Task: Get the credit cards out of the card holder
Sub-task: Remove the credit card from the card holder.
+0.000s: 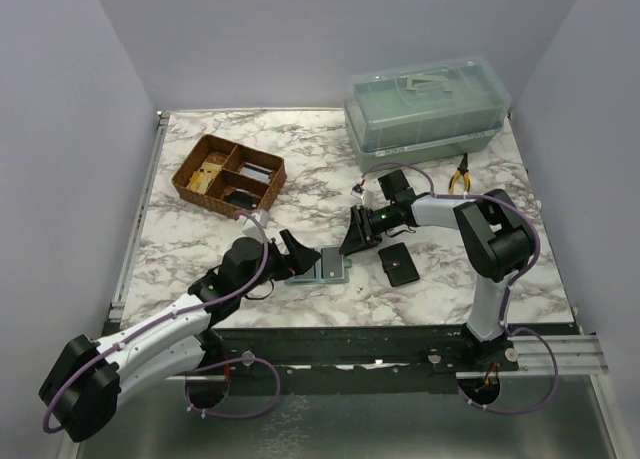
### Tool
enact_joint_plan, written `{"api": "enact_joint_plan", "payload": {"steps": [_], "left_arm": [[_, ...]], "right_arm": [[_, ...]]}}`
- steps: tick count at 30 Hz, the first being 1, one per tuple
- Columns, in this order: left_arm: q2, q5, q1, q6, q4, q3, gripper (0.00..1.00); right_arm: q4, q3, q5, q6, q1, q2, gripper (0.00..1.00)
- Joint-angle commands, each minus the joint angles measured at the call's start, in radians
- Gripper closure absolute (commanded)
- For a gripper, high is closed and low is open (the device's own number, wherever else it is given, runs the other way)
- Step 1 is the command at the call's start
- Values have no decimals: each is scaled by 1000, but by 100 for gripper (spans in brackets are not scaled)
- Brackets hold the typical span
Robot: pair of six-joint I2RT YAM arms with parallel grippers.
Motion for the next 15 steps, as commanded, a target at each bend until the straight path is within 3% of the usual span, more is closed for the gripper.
{"api": "enact_joint_plan", "payload": {"steps": [1, 8, 15], "left_arm": [[80, 74, -15, 110, -46, 53, 13], [208, 32, -88, 242, -39, 112, 13], [239, -68, -164, 323, -1, 100, 13]], "right_arm": [[12, 22, 25, 19, 8, 28, 60], [23, 30, -39, 35, 12, 54, 62], [72, 22, -134, 65, 20, 39, 65]]}}
